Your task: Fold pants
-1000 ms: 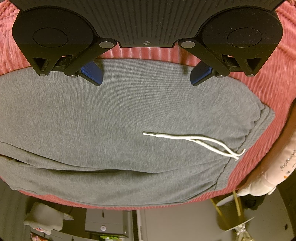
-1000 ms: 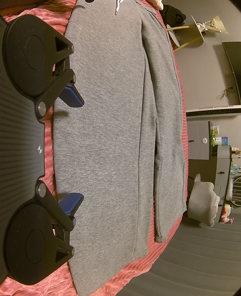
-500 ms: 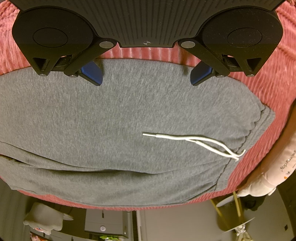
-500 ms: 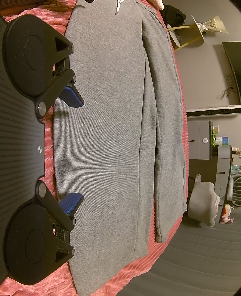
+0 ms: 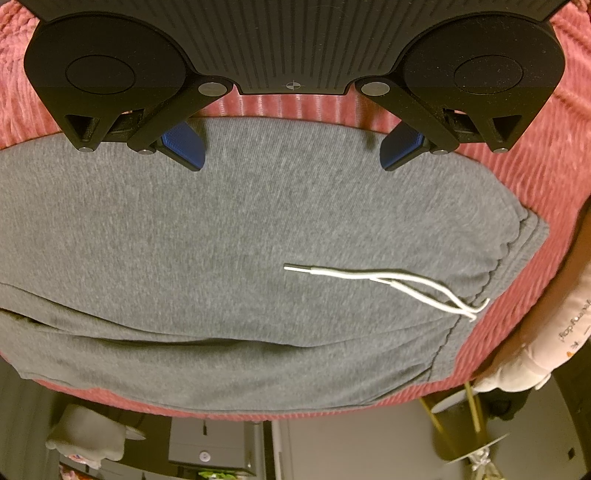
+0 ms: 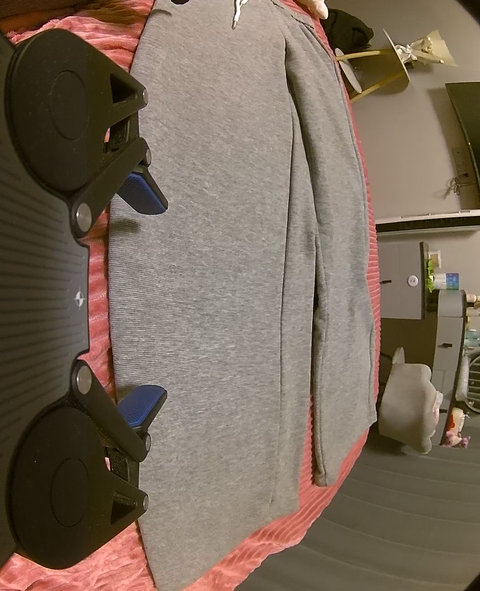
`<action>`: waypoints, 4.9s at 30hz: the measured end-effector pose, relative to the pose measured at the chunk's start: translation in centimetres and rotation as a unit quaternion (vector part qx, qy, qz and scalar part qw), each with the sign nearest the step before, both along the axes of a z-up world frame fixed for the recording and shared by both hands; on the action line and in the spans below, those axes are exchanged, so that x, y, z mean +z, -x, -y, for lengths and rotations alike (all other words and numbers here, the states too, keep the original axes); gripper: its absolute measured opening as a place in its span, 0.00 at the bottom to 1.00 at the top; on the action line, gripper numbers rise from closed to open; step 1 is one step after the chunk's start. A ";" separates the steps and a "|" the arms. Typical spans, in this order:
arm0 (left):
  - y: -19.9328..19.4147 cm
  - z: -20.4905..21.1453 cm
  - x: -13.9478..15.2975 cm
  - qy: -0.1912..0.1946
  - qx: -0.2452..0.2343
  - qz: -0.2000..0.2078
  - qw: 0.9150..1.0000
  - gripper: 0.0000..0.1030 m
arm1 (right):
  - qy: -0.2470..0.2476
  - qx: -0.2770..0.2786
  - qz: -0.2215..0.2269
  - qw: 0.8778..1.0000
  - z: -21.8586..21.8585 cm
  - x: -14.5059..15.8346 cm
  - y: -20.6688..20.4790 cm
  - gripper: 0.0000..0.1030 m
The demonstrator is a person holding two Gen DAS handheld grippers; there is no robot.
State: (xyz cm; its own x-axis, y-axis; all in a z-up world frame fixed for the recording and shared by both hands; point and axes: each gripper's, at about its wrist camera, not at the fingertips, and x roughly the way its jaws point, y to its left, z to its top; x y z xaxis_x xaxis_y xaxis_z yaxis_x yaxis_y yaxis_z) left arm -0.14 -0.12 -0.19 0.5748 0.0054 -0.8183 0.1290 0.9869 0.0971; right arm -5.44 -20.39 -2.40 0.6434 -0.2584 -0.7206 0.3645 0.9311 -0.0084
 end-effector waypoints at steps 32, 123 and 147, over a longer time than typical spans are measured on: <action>-10.0 2.0 3.2 0.012 0.135 0.075 0.988 1.00 | -0.082 -0.049 -0.095 0.991 5.8 -4.0 -6.3 0.97; -31.6 -5.3 -1.7 0.209 0.222 0.023 0.952 0.39 | -0.173 -0.353 0.229 0.891 22.0 -5.6 -4.6 0.20; -8.6 -9.3 4.2 0.225 0.187 0.140 0.946 0.10 | -0.130 -0.435 0.340 0.823 22.4 0.5 4.8 0.05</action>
State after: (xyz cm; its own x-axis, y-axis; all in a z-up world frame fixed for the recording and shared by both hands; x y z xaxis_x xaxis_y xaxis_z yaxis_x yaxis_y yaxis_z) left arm 8.50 9.23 3.96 0.7958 -0.0621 -0.6024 -0.2058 0.9078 -0.3655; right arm -10.20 -42.81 -1.86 0.5734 -0.7289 -0.3740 0.7328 0.2522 0.6320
